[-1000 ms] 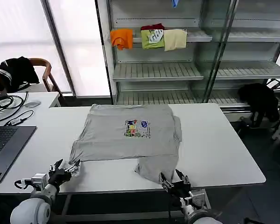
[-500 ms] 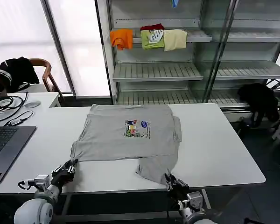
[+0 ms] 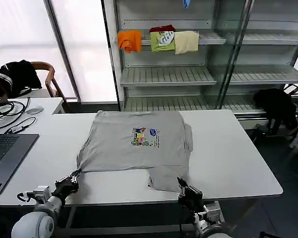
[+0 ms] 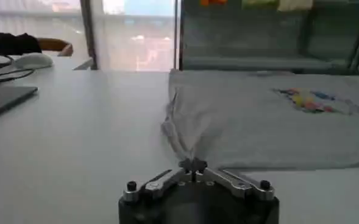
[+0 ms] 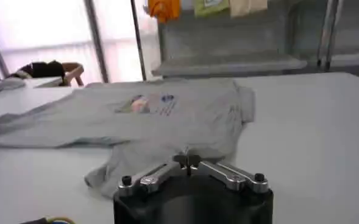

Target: Fold and organize the clothes.

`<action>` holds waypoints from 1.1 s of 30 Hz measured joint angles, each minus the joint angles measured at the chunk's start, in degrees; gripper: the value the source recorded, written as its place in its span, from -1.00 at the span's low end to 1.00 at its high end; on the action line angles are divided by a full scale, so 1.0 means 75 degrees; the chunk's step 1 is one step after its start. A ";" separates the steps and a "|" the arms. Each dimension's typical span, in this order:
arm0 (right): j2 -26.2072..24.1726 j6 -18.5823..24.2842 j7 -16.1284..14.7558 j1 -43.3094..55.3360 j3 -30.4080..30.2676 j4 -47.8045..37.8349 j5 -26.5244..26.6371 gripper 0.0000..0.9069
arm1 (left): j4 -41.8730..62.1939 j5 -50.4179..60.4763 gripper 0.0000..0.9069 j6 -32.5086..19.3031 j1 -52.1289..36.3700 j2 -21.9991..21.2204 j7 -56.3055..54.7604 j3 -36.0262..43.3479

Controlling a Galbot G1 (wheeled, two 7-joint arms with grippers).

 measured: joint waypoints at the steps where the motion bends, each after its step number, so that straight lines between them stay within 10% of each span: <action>1: 0.0018 0.0014 0.0012 0.0142 -0.0004 -0.0075 0.0017 -1.00 | 0.0000 -0.0077 -1.00 0.0004 -0.0057 -0.0007 -0.0003 0.0018; 33: 0.1152 0.0196 -0.0102 0.5268 0.0065 -0.5253 -0.0194 -1.00 | 0.2778 -0.0446 -0.98 -0.0100 -0.3319 -0.0168 -0.0645 0.0696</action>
